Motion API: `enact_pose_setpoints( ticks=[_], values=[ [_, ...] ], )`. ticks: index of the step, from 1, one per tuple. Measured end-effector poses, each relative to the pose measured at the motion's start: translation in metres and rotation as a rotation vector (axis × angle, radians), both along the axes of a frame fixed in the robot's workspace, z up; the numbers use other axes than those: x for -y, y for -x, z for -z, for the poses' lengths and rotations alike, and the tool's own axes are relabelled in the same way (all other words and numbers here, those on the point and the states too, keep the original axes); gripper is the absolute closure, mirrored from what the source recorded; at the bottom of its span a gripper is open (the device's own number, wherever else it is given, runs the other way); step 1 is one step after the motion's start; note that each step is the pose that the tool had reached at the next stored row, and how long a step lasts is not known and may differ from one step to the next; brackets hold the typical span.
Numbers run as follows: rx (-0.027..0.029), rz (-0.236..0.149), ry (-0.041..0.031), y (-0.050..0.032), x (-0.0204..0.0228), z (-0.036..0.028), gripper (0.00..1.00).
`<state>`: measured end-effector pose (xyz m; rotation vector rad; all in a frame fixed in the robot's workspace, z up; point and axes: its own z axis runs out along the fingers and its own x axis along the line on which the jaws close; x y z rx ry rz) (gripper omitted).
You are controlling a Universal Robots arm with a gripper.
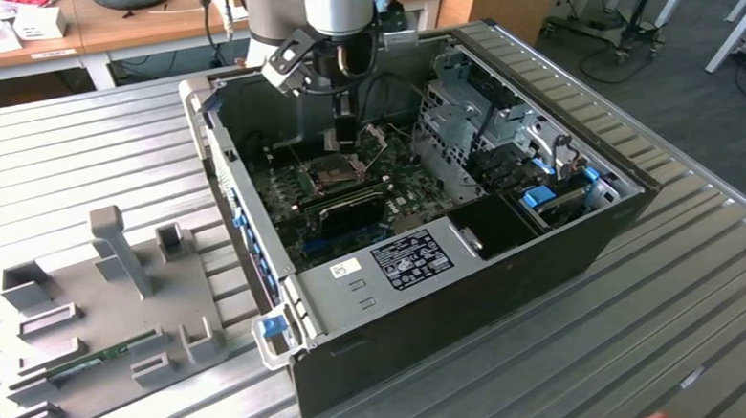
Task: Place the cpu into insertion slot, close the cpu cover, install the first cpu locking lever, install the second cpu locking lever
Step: 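Place the cpu into insertion slot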
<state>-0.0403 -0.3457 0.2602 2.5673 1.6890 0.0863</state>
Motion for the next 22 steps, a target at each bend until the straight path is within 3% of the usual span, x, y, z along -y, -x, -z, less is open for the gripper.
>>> enact_pose_setpoints(
  ticks=[20,22],
  values=[
    [0.0,-0.364,0.0,0.0,0.0,0.0027,0.46],
    [0.0001,-0.385,-0.0001,-0.0001,0.0,0.0029,0.46]
  ],
)
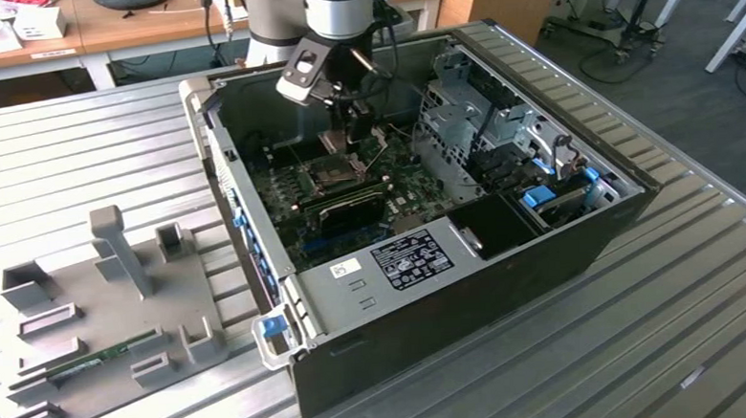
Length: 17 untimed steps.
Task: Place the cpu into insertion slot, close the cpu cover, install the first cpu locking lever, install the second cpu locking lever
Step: 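Place the cpu into insertion slot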
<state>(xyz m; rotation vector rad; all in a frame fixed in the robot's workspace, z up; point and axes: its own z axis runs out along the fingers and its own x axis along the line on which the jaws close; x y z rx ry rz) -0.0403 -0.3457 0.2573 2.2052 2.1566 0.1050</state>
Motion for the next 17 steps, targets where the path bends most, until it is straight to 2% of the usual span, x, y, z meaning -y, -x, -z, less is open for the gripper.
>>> enact_pose_setpoints(
  ticks=[3,9,13,17],
  values=[
    [0.0,-0.017,0.0,0.0,0.0,0.0003,0.46],
    [0.0,-0.018,-0.0001,0.0,0.0001,0.0004,0.46],
    [0.0051,-0.019,-0.001,0.0012,0.0001,0.0037,0.46],
    [0.0052,-0.019,-0.0005,0.0013,0.0001,0.0039,0.46]
  ],
)
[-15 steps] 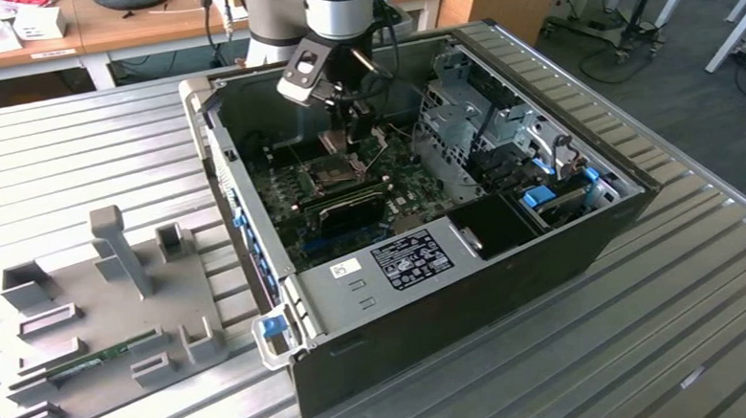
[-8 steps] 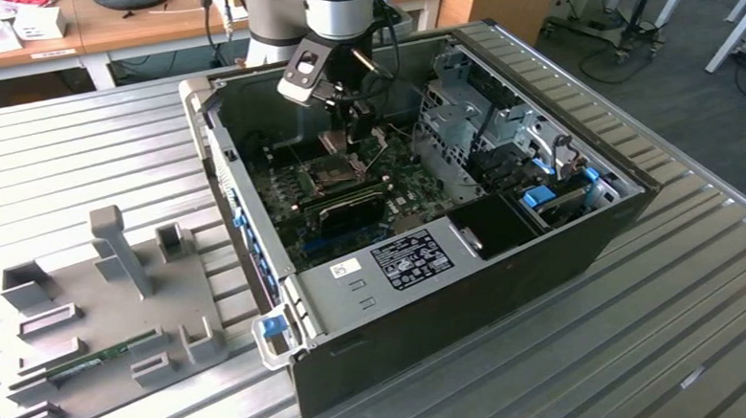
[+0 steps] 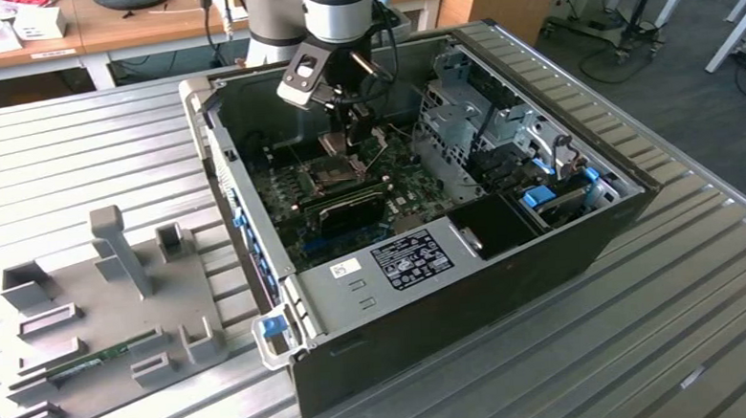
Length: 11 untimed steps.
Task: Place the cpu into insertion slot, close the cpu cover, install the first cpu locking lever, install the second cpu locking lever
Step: 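Place the cpu into insertion slot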
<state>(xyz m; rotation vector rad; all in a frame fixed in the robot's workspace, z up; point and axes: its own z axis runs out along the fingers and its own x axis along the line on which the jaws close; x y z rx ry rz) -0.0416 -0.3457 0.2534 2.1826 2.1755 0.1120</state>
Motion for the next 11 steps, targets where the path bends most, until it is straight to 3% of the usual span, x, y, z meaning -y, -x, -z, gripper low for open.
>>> enact_pose_setpoints(
  ticks=[11],
  values=[
    [-0.0033,0.0,-0.0004,0.0,-0.0001,0.0011,0.46]
  ],
)
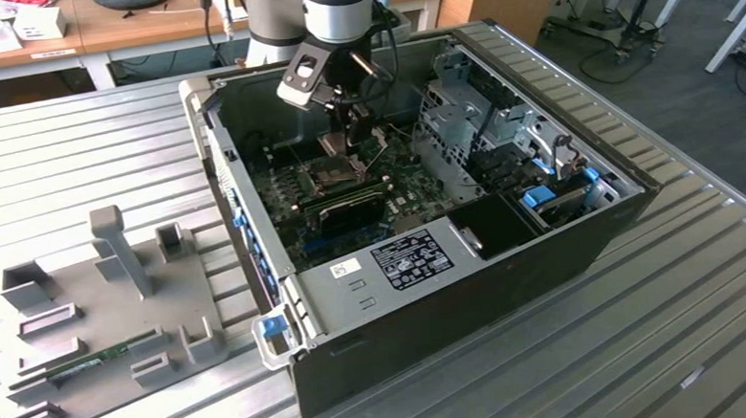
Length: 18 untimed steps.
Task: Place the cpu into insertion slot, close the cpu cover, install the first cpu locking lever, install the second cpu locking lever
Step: 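Place the cpu into insertion slot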
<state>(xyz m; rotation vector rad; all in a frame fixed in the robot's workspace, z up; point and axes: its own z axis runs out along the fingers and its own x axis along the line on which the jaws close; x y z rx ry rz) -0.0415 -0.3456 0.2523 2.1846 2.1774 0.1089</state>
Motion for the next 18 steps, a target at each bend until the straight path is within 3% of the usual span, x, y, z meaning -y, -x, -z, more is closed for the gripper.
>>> enact_pose_setpoints(
  ticks=[9,12,14,16,18],
  values=[
    [0.0,0.0,0.0,0.0,0.0,0.0034,0.46],
    [0.003,0.0,0.0003,0.0001,0.0,0.008,0.46],
    [0.0128,0.0,0.0005,0.0002,0.0,0.0091,0.46],
    [0.0287,0.0,0.0006,0.0004,0.0,0.0097,0.46],
    [0.0301,0.0,0.0005,0.0004,0.0,0.0099,0.46]
  ],
)
